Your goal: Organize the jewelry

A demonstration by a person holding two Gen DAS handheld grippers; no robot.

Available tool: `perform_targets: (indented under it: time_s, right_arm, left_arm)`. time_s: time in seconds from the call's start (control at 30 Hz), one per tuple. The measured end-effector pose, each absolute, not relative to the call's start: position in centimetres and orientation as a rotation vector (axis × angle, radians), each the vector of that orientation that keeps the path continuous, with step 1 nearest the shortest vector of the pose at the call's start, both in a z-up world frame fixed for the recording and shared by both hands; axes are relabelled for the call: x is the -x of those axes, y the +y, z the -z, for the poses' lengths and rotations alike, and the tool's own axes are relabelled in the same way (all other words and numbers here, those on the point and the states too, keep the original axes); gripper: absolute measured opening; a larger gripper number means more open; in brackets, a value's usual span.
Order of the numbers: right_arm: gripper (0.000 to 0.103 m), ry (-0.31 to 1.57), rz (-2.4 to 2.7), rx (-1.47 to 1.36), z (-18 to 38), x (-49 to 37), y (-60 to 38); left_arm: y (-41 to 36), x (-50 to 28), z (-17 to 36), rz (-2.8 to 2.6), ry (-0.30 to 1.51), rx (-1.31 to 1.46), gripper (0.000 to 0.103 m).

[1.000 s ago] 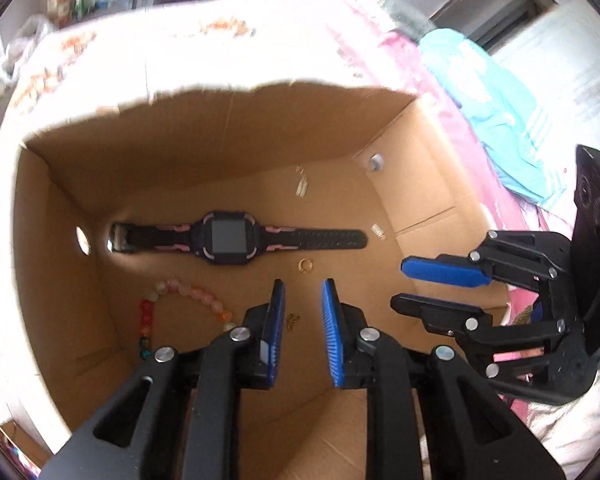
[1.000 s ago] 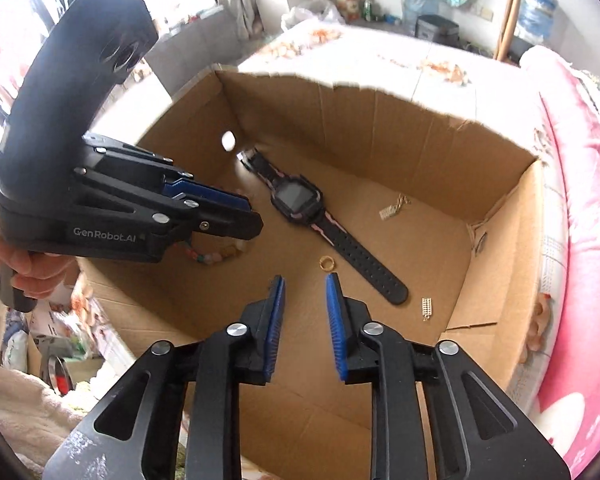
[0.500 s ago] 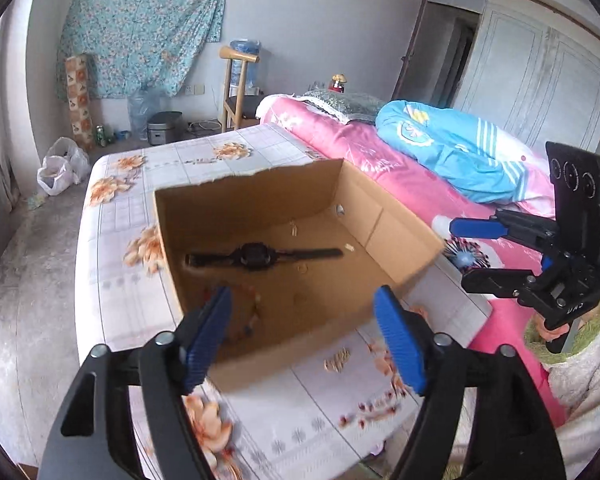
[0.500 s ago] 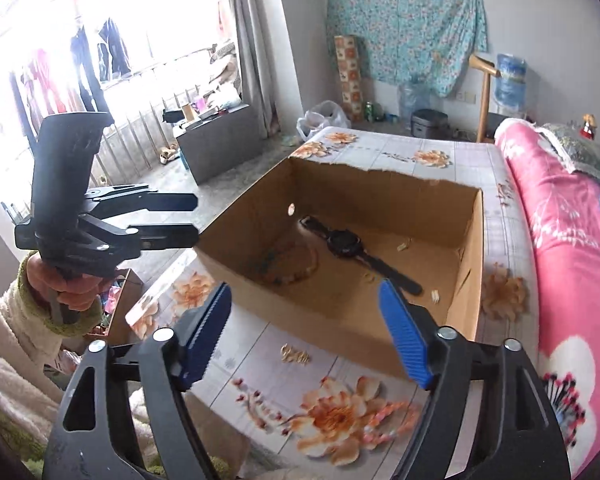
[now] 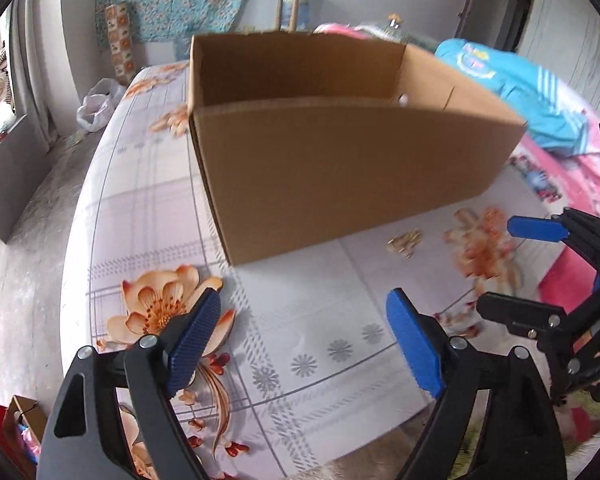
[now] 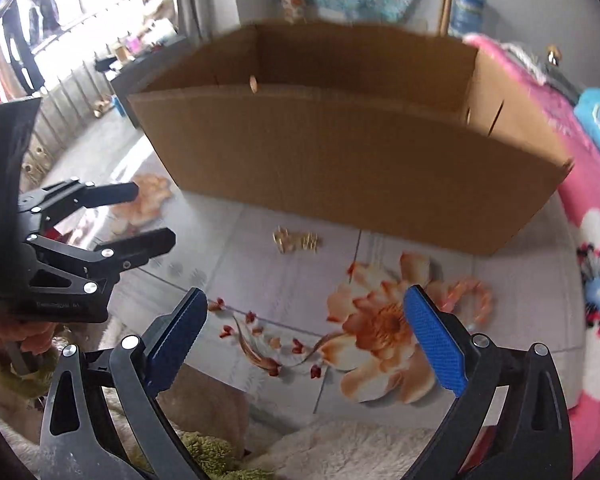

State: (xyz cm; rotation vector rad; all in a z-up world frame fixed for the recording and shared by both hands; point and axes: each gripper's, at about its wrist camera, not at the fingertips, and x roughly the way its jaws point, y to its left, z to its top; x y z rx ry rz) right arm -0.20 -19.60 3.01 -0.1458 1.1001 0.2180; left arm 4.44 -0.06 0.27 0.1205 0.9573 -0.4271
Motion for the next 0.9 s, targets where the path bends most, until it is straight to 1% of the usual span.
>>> perform_targets:
  time_s: [0.2, 0.27, 0.4, 0.63, 0.9]
  right_arm:
    - [0.095, 1.158, -0.158, 0.217, 0.4, -0.5, -19.1]
    - [0.095, 1.154, -0.160, 0.210, 0.7, -0.6, -19.4]
    - [0.095, 1.148, -0.167, 0.215, 0.8, -0.7, -19.4]
    - [0.095, 1.148, -0.168, 0.215, 1.0, 0.5, -19.9]
    - [0.095, 1.106, -0.168, 0.208, 0.6, 2.0, -20.1]
  left_arm:
    - [-0.2, -5.1, 2.3, 0.366, 1.007, -0.136, 0.084]
    - [-0.3, -5.0, 2.4, 0.363, 0.996, -0.139, 0.087]
    - [-1.0, -5.2, 2.9, 0.342, 1.001, -0.187, 0.098]
    - [-1.2, -5.4, 3.1, 0.345, 1.008, -0.195, 0.098]
    - [-1.3, -6.2, 3.1, 0.351, 1.026, -0.202, 0.098]
